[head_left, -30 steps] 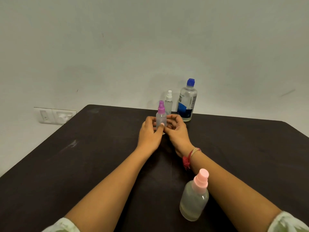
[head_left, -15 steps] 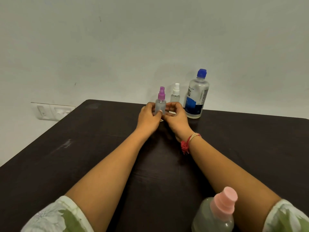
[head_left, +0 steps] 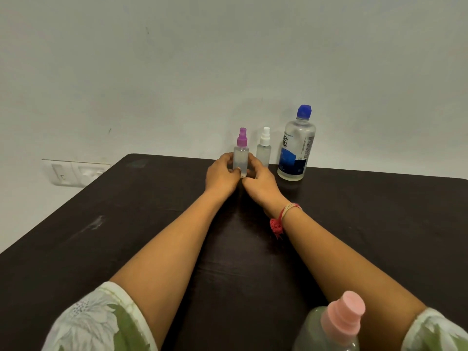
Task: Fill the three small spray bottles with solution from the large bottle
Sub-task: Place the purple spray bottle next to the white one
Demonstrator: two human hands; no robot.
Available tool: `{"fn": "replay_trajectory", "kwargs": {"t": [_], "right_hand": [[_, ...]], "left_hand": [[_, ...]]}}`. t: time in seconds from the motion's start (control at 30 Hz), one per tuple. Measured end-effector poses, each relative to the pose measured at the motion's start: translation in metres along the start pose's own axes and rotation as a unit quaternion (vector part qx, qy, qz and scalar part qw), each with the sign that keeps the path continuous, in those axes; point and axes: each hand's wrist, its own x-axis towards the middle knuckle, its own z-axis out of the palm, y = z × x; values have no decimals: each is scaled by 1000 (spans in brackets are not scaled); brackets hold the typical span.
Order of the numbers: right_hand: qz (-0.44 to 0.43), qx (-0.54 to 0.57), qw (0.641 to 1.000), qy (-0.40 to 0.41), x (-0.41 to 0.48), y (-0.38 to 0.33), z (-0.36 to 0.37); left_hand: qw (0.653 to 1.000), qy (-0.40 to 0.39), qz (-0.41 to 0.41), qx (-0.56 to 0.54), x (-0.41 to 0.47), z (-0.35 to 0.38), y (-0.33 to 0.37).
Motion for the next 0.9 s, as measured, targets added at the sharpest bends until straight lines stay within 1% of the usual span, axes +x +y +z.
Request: {"fn": "replay_trajectory", "kwargs": {"t": [0.1,0.23,0.4,0.53,0.6,0.73,0.9], "right_hand": [[7,8,1000,8,-3,-2,0],[31,15,998,48,-2,-1,0],[44,-11,999,17,1,-1,2],[44,-35,998,-4,2,-1,-1],[48,-34,998,1,2,0,0],[53,-17,998,22,3,2,1],[47,-57,997,-24,7,2,1]], "left_hand": [[1000,-21,-9,6,-1,1,4],[998,46,-30,-17,1,0,2],[998,30,-36,-31,1,1,0],[1000,-2,-19,-4,-2,0,5],[1000,-5,-13,8,-3,0,7],[1000,16,-12,11,-4,-1,6],[1000,-9,-7,-1,-4,-1,6]]}}
